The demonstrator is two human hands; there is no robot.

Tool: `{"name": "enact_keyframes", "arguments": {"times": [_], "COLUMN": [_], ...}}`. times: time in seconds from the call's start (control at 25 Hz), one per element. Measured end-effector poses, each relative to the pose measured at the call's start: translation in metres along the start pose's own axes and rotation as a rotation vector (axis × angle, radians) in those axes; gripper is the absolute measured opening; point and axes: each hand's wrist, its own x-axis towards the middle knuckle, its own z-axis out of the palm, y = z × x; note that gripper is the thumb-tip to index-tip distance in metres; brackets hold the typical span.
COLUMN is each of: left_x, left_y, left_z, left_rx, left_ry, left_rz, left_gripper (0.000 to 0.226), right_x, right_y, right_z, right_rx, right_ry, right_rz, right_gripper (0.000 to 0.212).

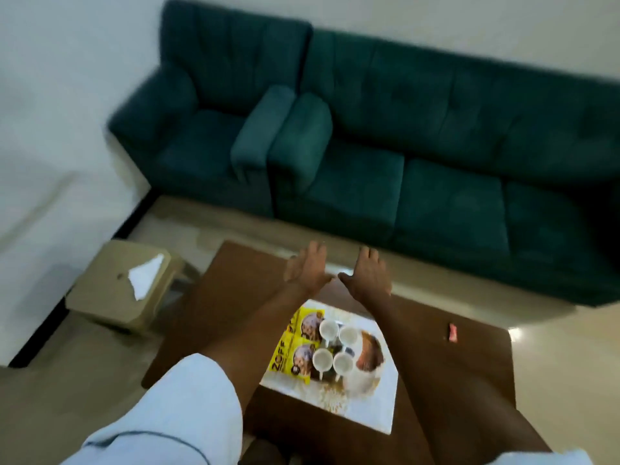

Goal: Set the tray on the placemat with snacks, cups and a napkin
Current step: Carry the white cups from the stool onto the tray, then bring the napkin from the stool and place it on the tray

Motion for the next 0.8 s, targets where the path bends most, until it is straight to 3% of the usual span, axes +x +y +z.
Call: {"name": "enact_keyframes", "arguments": {"times": [0.2, 0.4, 0.68, 0.8], "left_x": [-0.013, -0.071, -0.167, -0.190], "left_y": [-0.036, -0.122, -0.316, -0.391], "left_z": [-0.174, -0.275, -0.375, -0.377], "left_rx": [0.076, 0.176, 0.200, 0.217], "left_ry": [0.377, 0.528, 0.721, 0.689], "left_rz": [-0.030, -0.134, -0.287, -0.325], "left_gripper": [0.088, 0.092, 0.081, 0.078], "right_x": [0.023, -0.001, -0.049, -0.058], "right_y": [-0.114, -0.242, -0.429, -0.492], "right_z": [-0.151, -0.227, -0.221, -0.184], "right_rx": [0.030, 0.028, 0.064, 0.062], "right_ry": [0.252, 0.388, 0.467, 0.435], "right_rz": [-0.212, -0.458, -0.622, -0.620], "right_gripper": [0.089, 0.089, 0.090, 0.090]}}
